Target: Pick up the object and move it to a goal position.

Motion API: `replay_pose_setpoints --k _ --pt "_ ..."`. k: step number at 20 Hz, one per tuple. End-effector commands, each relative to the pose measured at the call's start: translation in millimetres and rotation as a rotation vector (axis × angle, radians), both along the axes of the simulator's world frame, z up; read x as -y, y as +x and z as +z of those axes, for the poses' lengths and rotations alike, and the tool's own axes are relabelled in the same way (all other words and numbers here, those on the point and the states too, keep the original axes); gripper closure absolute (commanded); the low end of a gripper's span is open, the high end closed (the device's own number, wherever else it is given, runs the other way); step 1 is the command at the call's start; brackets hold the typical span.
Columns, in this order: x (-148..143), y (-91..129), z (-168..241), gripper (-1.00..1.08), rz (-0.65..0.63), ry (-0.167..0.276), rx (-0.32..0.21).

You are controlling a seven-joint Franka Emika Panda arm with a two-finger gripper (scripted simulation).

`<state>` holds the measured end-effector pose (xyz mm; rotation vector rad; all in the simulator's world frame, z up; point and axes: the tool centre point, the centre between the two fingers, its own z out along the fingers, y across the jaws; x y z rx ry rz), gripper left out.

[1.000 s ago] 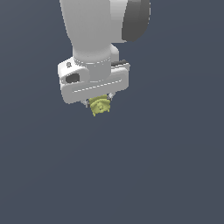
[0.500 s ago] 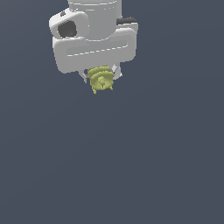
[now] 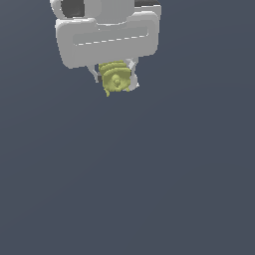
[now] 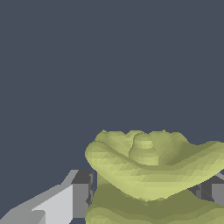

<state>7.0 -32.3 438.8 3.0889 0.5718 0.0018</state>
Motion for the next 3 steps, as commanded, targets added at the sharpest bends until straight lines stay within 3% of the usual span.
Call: replay_pose_setpoints --k 1,3 --pt "0.1 0.5 -0.7 1.08 0.0 0.0 -0.001" --pt "0.3 0.9 -1.7 1.08 0.0 0.0 -0.001"
